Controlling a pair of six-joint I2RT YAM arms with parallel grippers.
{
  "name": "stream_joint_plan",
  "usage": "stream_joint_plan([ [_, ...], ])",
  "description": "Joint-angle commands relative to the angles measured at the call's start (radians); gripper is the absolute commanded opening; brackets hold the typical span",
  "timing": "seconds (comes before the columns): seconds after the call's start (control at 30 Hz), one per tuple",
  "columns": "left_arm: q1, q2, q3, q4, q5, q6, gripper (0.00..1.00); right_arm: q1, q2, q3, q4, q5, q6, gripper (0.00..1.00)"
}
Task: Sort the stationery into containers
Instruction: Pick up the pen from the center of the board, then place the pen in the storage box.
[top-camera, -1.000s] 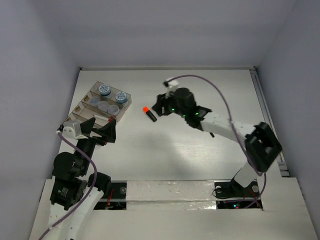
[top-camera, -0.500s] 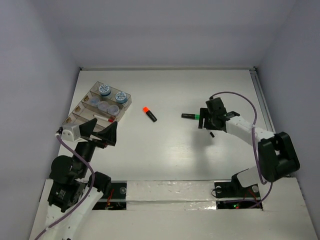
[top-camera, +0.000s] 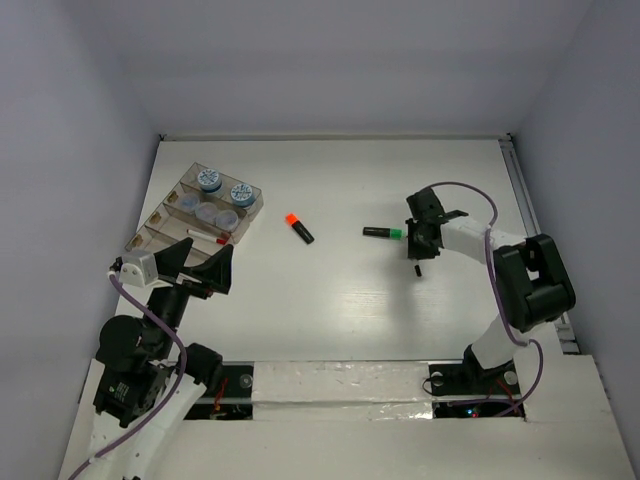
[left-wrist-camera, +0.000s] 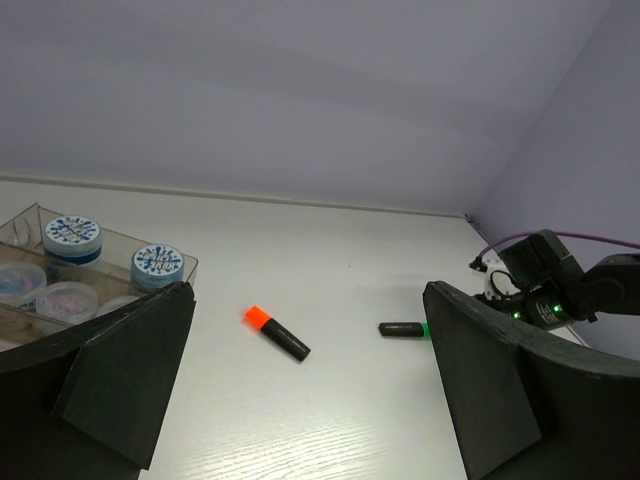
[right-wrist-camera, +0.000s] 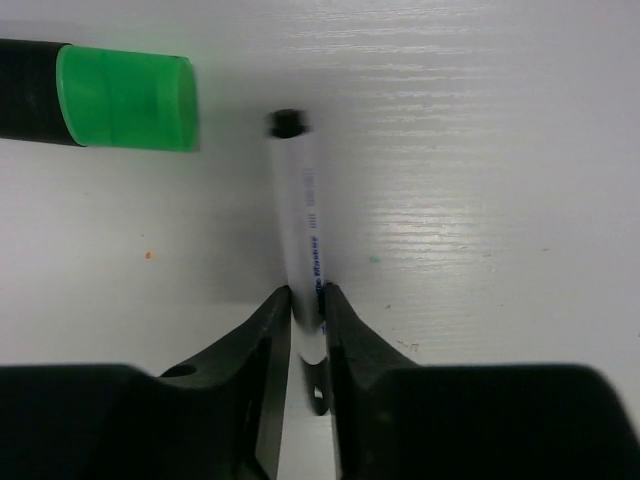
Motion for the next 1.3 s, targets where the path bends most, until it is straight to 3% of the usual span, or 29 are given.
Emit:
stream_joint_plan([
  [0.0,-0.007,-0.014,0.019,0.046,-0.007,0.011,0.99,-0.002,-0.016,-0.048,-0.028,-0.054,0.018,0.22],
  [0.03,-0.007,-0.013,0.019,0.048,-0.005,0.011,0.99,-0.002,-0.035,-0.064,-0.022,-0.060,0.030,0.15],
  [0.2,-0.007,-0.007,0.019,0.051,-0.003,0.010,0.99,0.007,-0.188,-0.124,-0.023,-0.097,0.042,0.03],
  [0.33,-0.007,0.000,0.019,0.052,-0.003,0.010,0.99,0.083,-0.329,-0.084,-0.019,-0.128,0.035,0.02],
  [0.43,-0.007,0.009,0.019,0.060,-0.005,0.007,0.99,0.230,-0.317,-0.009,0.091,-0.221,0.053,0.03],
  [0.53,0.003,0.024,0.019,0.062,-0.002,0.005,0.99,0.384,-0.142,0.128,0.265,-0.301,0.048,0.03],
  [0.7,0.023,0.047,0.021,0.048,-0.019,0.004,0.99,0.510,0.216,0.457,0.493,-0.528,0.048,0.03],
  [0.8,0.034,0.061,0.023,0.045,-0.019,0.002,0.99,0.562,0.416,0.792,0.509,-0.580,0.025,0.03],
  [0.93,0.043,0.072,0.023,0.051,-0.003,0.002,0.99,0.587,0.629,1.106,0.468,-0.602,0.009,0.02],
  [1.27,0.043,0.078,0.021,0.055,0.006,0.004,0.99,0.617,0.941,1.479,0.455,-0.553,-0.060,0.03],
])
